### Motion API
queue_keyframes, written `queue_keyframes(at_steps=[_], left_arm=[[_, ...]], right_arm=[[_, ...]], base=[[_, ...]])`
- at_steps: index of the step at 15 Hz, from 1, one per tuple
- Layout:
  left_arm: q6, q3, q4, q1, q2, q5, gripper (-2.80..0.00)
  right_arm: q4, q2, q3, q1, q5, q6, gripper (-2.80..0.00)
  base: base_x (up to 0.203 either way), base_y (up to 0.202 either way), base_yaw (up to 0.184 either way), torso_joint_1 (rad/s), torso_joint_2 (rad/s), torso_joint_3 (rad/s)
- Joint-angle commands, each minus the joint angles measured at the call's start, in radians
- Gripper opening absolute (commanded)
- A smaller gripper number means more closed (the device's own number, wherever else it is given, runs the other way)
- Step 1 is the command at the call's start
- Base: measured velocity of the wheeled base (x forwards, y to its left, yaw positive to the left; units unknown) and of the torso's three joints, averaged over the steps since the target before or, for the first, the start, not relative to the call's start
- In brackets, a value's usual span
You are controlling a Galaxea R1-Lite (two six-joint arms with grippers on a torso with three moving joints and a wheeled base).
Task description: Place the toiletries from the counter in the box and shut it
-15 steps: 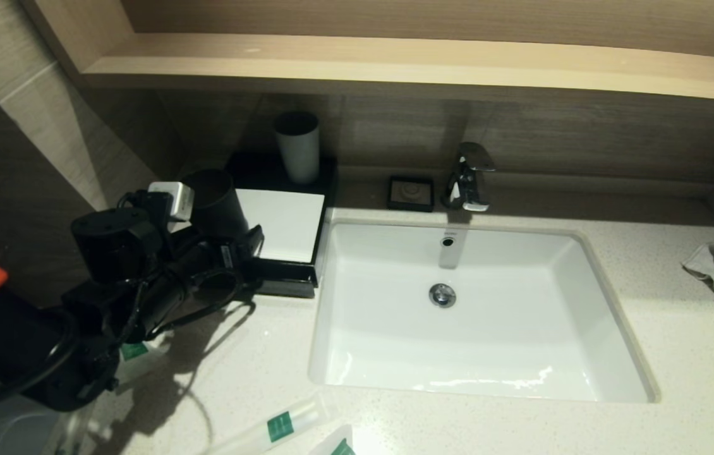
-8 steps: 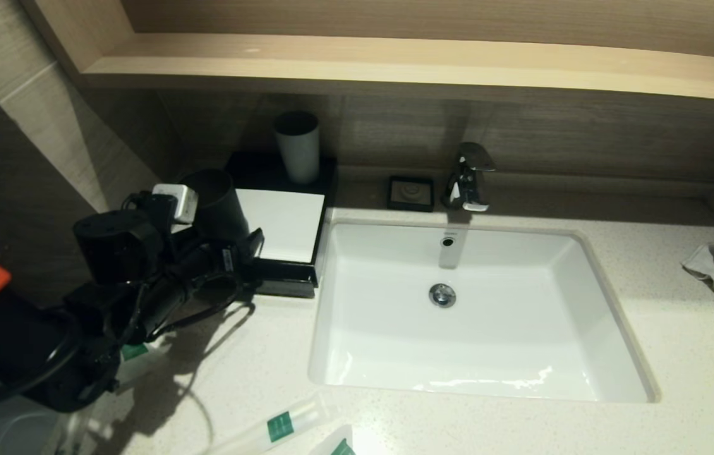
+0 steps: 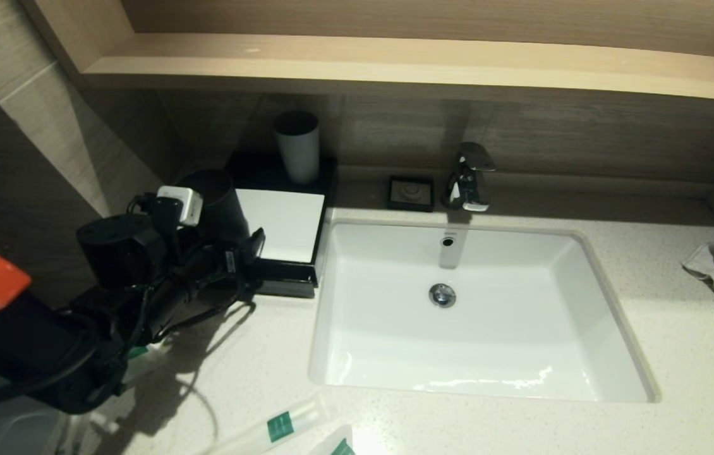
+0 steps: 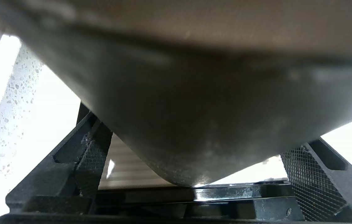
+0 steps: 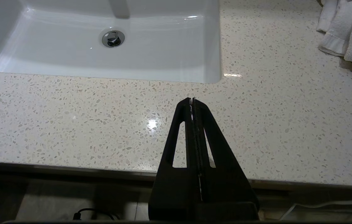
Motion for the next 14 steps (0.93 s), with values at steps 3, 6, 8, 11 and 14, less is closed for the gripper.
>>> queue_keyframes(at_steps=[3,6,8,11,14], left_arm=[[0.0,-0.001,-0.007,0.0,0.002,0.001,0.0],[0.0,-0.006,-0.009,0.0,0.002,0.001,-2.8],[0.0,-0.004,-0.009,0.0,0.0,0.001,-2.8],[0.0,-0.01,-0.009,0.0,-0.003,0.001,-2.8],[-0.001,-0.023,-0.009,0.0,-0.007,0.001,-2.8]], right_arm=[[0.0,0.0,0.0,0.0,0.0,0.0,-2.8],[0.0,0.0,0.0,0.0,0.0,0.0,-2.8],[0.0,0.0,0.0,0.0,0.0,0.0,-2.8],[0.0,0.0,0.0,0.0,0.0,0.0,-2.8],[0.0,0.0,0.0,0.0,0.0,0.0,-2.8]], base=[[0.0,0.0,0.0,0.0,0.0,0.0],[0.0,0.0,0.0,0.0,0.0,0.0],[0.0,0.0,0.0,0.0,0.0,0.0],[0.0,0.0,0.0,0.0,0.0,0.0],[0.0,0.0,0.0,0.0,0.0,0.0]])
